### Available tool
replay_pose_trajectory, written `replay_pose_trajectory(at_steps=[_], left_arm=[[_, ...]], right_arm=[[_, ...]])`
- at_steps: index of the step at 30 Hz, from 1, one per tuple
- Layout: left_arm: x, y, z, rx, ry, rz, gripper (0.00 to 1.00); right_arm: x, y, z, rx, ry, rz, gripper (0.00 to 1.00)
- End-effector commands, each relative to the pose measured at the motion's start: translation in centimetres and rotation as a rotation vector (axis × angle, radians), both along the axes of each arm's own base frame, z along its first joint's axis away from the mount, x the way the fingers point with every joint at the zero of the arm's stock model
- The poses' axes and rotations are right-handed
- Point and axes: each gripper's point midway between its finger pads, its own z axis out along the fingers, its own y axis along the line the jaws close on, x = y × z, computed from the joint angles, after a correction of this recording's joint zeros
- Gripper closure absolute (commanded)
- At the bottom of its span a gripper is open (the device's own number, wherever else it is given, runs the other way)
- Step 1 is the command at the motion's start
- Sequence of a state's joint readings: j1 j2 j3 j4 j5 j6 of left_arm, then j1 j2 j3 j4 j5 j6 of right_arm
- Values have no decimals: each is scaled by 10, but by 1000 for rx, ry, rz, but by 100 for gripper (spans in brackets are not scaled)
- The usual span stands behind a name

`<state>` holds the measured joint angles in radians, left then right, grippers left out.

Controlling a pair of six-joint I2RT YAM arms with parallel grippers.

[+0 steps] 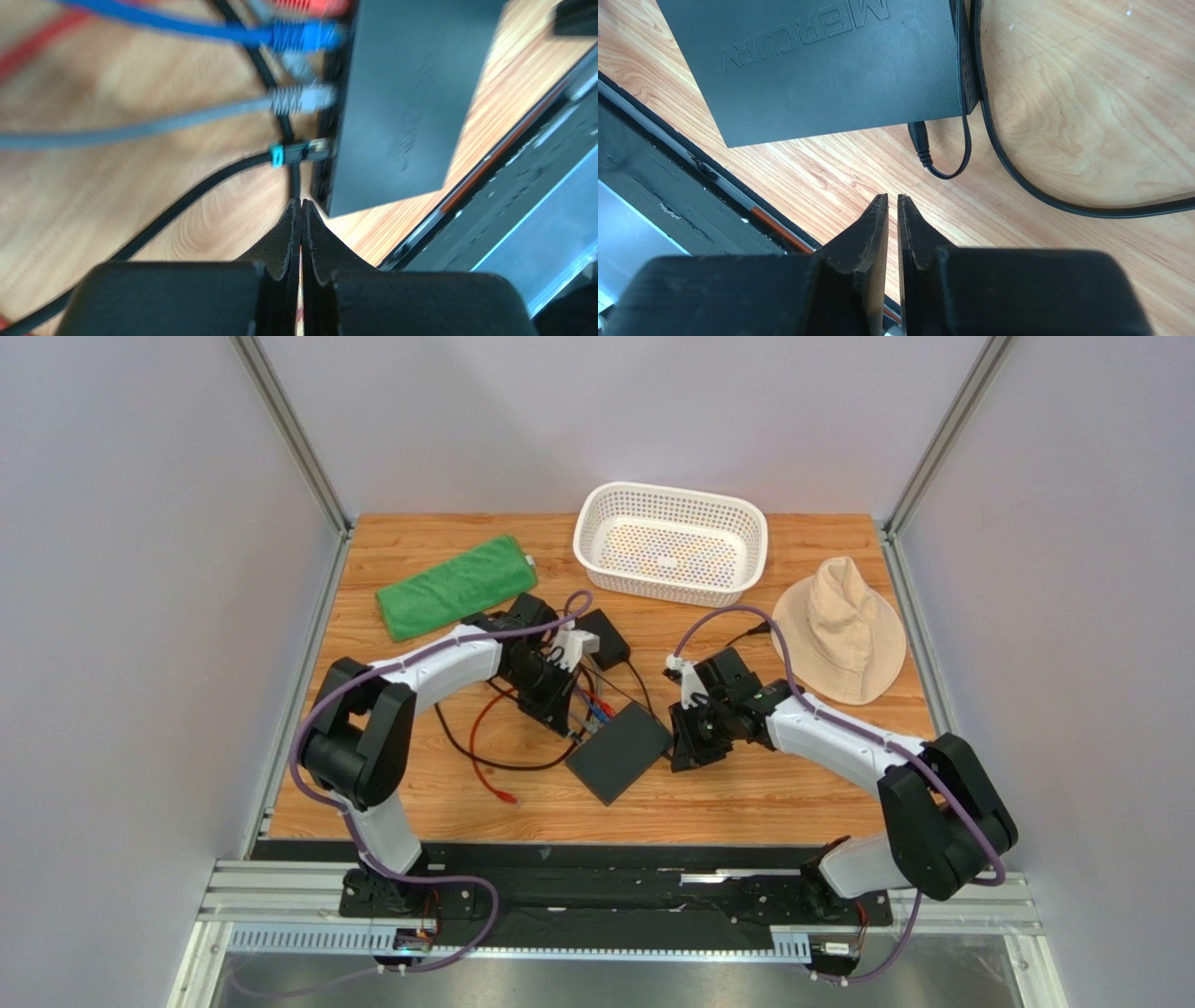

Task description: Pull the plug from the switch port

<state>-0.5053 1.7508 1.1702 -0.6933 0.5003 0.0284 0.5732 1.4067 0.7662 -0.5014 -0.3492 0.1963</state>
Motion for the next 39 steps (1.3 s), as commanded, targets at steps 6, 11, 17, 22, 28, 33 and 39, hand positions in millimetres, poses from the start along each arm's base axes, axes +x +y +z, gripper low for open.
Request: replay_pose_trajectory(at_steps=[6,11,17,22,28,33,39], left_arm=[[-22,-1,-21,69,12,-156,100],[-40,-16,-26,62,37,-226,100],[-60,-35,-19,23,43,-295,100],[-75,-47,-16,17,26,-362,100],[-81,-57,-13,14,5,-406,100],[-79,-48,0,42,-34,-428,100],[-93,-32,42,-2,-111,-456,85]], right_arm=[[26,17,6,48,-66,-41,87],[37,16,2,6,-102,5,87],[44,21,6,-17,-184,67,87],[51,25,9,-21,-213,89,87],[64,40,11,-21,-253,130,85],[82,34,18,-101,-297,125,85],[95,13,66,-123,-394,78,77]])
